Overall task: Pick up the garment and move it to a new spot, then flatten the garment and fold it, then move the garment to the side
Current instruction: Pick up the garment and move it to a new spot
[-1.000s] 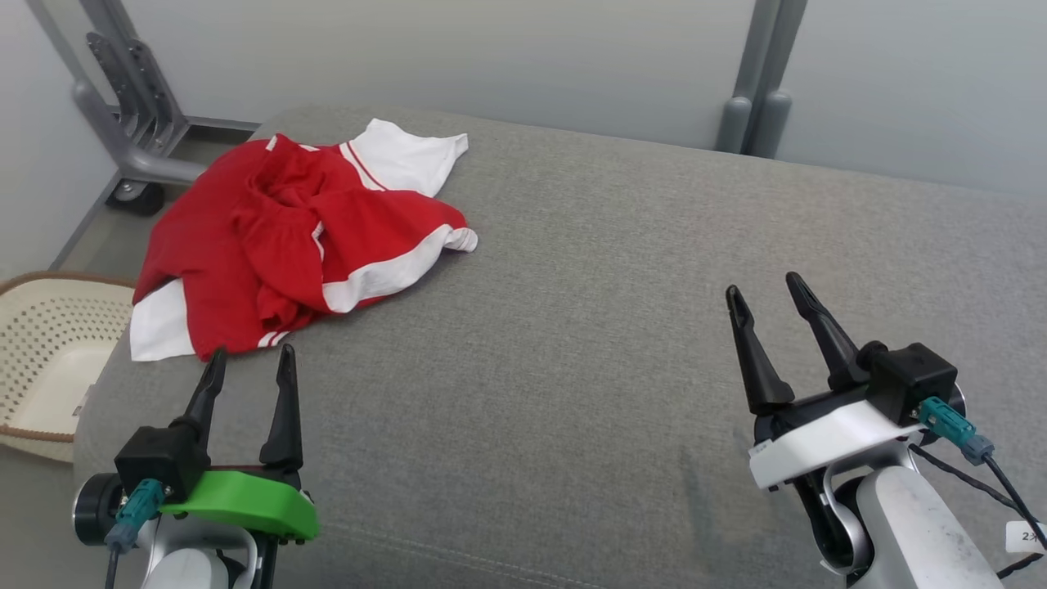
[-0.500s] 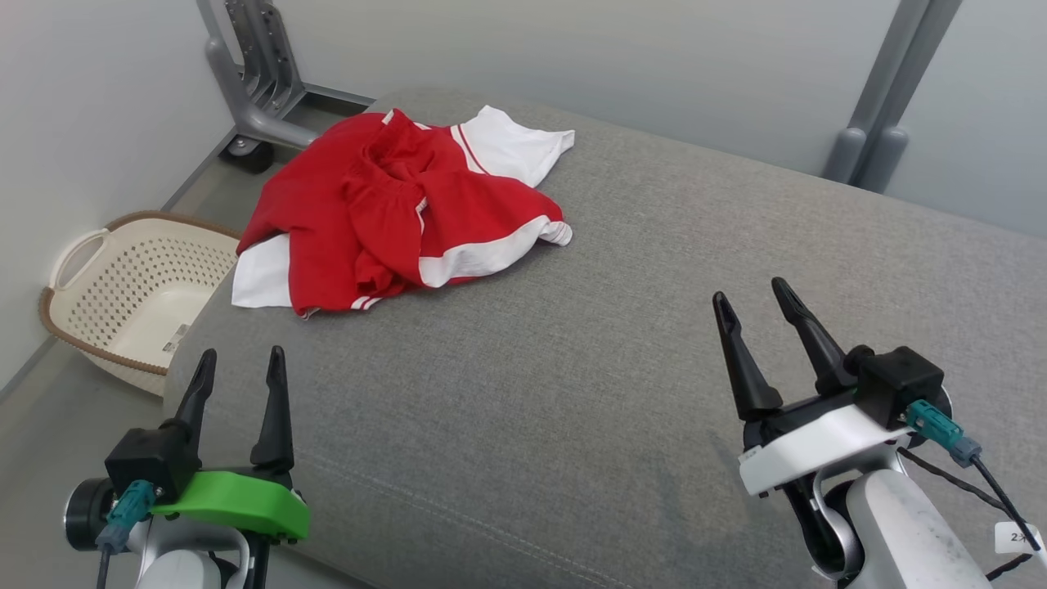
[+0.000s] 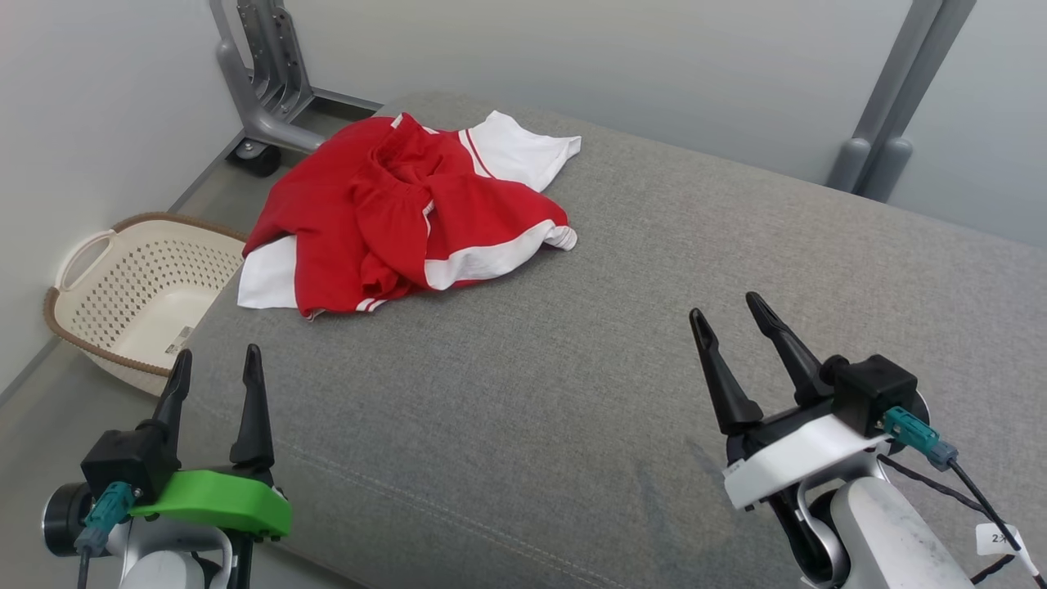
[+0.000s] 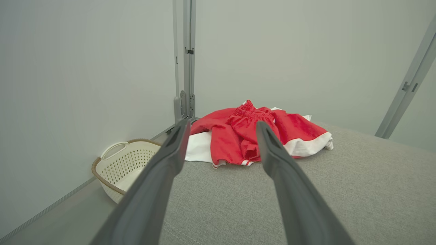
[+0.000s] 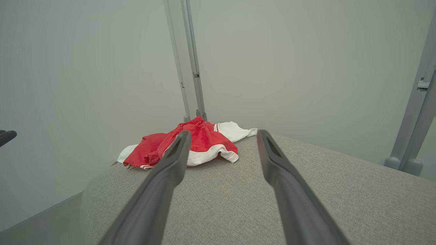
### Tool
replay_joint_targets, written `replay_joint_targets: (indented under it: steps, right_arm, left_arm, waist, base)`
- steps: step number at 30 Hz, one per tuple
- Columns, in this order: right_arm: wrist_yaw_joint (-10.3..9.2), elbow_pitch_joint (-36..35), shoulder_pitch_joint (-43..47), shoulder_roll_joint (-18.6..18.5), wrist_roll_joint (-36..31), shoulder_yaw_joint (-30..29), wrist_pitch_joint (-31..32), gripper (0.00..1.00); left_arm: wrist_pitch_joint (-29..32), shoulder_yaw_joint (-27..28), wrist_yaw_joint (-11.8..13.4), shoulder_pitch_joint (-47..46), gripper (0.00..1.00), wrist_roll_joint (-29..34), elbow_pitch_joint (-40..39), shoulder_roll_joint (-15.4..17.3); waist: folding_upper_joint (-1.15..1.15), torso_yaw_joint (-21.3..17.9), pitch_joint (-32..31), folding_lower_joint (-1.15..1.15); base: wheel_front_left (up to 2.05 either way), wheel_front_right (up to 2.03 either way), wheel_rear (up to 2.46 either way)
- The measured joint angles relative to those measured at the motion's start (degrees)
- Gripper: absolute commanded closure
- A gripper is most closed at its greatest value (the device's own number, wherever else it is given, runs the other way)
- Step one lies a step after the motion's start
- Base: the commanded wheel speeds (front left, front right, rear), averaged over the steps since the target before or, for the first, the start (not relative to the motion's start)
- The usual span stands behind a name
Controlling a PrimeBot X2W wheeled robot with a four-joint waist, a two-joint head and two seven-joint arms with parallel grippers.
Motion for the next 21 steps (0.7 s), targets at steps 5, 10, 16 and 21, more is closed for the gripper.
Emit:
replay_joint_targets:
  steps: [5, 10, 16, 21]
  right_arm:
    - [0.00, 0.0, 0.0, 0.0, 0.0, 0.3, 0.0, 0.00]
    - [0.02, 0.0, -0.1, 0.0, 0.0, 0.8, 0.0, 0.00]
    - [0.05, -0.4, -0.7, 0.1, -0.1, 1.0, 0.0, 0.00]
    - [0.05, -1.0, -2.1, 0.1, -1.3, 1.0, 0.0, 0.00]
  left_arm:
    - [0.0, 0.7, 0.0, 0.0, 0.00, -0.7, 0.0, 0.3]
    - [0.1, 1.8, -0.9, 0.0, 0.00, -2.8, 0.4, 0.6]
    - [2.4, 2.3, -2.0, -1.4, 0.00, -5.1, 0.5, 1.8]
    - [4.9, 2.8, -3.1, -7.1, 0.00, -6.3, -0.1, 3.5]
  waist:
    - [0.00, -1.1, -0.2, 0.00]
    - [0.00, -2.3, 0.3, 0.00]
    - [0.00, -4.2, 1.8, 0.00]
    - [0.00, -5.8, 3.8, 0.00]
  base:
    - [0.00, 0.00, 0.00]
    - [0.00, 0.00, 0.00]
    - [0.00, 0.00, 0.00]
    - [0.00, 0.00, 0.00]
